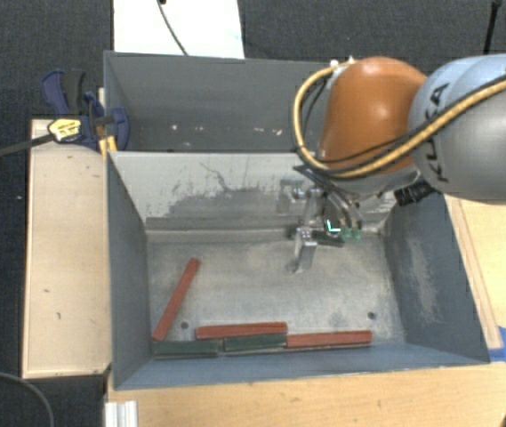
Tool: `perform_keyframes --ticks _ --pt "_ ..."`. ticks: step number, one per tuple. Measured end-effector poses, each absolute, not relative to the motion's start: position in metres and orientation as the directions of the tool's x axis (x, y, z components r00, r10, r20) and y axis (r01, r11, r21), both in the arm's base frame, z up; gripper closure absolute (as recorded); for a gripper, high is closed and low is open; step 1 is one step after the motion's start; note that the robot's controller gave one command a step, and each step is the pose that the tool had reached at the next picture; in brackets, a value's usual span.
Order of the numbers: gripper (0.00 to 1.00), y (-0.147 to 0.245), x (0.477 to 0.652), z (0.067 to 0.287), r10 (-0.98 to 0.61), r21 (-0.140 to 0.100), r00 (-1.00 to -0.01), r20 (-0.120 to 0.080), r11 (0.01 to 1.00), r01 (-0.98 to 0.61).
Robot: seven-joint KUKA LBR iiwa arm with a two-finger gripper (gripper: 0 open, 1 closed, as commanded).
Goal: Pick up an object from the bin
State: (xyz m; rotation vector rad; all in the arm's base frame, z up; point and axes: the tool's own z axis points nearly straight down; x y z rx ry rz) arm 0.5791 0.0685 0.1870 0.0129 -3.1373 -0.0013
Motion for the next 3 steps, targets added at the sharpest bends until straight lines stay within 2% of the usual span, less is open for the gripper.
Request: perform_keyframes --ticks 1,2,3 --pt "0.0 0.068 0.581 0.191 -0.007 0.001 -1.0 -0.003 1.0 -0.007" --pt "0.0 0.081 0.549 0.142 -0.133 0.0 -0.991 -0.004 0.991 -0.133" --pt "0.0 0.094 0.489 0.122 -0.169 0.001 -0.986 0.004 0.986 -0.169"
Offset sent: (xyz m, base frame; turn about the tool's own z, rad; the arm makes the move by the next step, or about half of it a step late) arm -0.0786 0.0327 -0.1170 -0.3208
